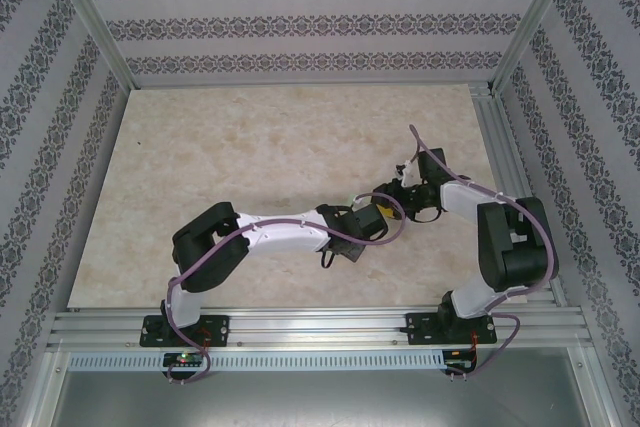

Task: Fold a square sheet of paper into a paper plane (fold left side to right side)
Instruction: Fold the wing for the fifth time at the center of the table.

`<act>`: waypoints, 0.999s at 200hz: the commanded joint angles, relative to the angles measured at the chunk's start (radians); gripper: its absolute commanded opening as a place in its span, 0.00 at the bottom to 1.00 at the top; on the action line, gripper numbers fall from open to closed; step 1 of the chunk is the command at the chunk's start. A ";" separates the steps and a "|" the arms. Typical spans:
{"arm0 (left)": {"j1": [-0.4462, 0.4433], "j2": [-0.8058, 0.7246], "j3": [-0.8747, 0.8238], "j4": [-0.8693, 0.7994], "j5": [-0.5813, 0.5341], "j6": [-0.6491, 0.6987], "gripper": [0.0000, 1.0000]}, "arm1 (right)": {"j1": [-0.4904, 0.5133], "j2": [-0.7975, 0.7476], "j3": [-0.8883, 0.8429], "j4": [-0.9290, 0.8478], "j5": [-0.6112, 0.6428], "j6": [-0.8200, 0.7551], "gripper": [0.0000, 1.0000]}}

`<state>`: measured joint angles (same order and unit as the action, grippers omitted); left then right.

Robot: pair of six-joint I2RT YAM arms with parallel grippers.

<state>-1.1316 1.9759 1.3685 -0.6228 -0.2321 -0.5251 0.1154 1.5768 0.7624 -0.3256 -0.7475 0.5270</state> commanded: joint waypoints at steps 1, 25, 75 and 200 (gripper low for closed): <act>0.016 -0.038 0.021 0.001 0.043 -0.021 0.04 | -0.024 -0.054 -0.007 -0.024 0.042 -0.026 0.41; 0.035 -0.039 0.022 0.016 0.099 -0.037 0.03 | -0.050 -0.104 -0.034 -0.031 0.079 -0.025 0.47; 0.083 -0.054 -0.003 0.077 0.211 -0.095 0.02 | -0.078 -0.153 -0.091 -0.015 0.098 -0.006 0.42; 0.157 -0.067 -0.074 0.254 0.398 -0.226 0.01 | 0.033 0.068 -0.060 0.243 0.029 0.138 0.08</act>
<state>-0.9882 1.9400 1.3140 -0.4393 0.1291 -0.7101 0.1287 1.6093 0.6735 -0.1558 -0.7086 0.6319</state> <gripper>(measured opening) 0.067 0.097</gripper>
